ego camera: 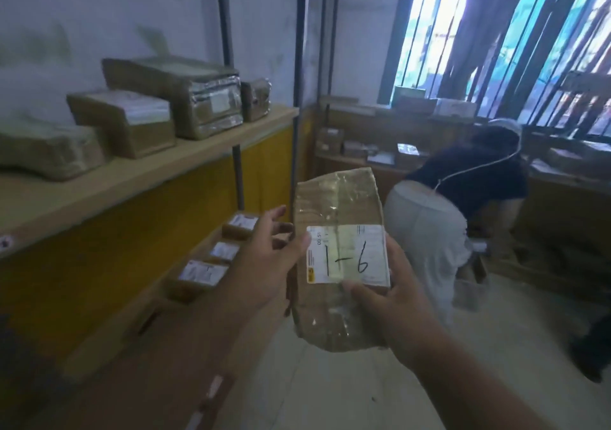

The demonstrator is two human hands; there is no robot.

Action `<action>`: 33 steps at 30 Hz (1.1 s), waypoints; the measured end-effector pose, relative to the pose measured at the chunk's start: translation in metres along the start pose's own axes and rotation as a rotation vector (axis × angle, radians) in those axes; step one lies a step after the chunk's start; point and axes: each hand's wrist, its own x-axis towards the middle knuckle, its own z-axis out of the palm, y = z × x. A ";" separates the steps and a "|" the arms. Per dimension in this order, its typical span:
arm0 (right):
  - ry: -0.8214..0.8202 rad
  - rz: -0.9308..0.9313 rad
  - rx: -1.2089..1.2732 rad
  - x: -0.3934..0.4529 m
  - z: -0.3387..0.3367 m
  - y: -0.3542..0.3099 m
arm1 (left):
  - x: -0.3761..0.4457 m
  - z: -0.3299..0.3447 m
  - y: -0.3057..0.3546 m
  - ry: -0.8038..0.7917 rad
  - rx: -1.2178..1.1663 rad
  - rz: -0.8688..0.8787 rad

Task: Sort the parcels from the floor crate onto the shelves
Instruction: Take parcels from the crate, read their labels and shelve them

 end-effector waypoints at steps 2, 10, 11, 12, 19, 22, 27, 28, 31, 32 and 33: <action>-0.001 -0.037 -0.022 0.038 -0.014 -0.009 | 0.039 0.011 0.008 0.003 0.022 0.039; -0.099 -0.162 -0.009 0.219 -0.077 -0.006 | 0.187 0.071 0.009 0.179 0.111 0.163; -0.136 -0.182 -0.004 0.244 -0.084 -0.008 | 0.204 0.077 0.009 0.216 0.143 0.172; -0.174 -0.192 0.009 0.270 -0.089 -0.009 | 0.221 0.082 0.009 0.255 0.162 0.173; -0.384 -0.245 0.103 0.421 -0.097 -0.027 | 0.306 0.097 0.027 0.433 0.273 0.172; -0.438 -0.251 0.159 0.474 -0.081 -0.029 | 0.334 0.093 0.029 0.440 0.292 0.207; -0.488 -0.254 0.216 0.547 -0.049 -0.038 | 0.375 0.073 0.030 0.381 0.643 0.224; -0.495 -0.248 0.223 0.559 -0.044 -0.041 | 0.382 0.070 0.029 0.370 0.755 0.230; -0.556 -0.251 0.214 0.590 -0.029 -0.049 | 0.410 0.063 0.024 0.435 0.921 0.255; -0.569 -0.254 0.197 0.597 -0.025 -0.051 | 0.419 0.061 0.024 0.476 0.935 0.274; -0.577 -0.272 0.173 0.604 -0.022 -0.053 | 0.427 0.057 0.024 0.511 0.944 0.291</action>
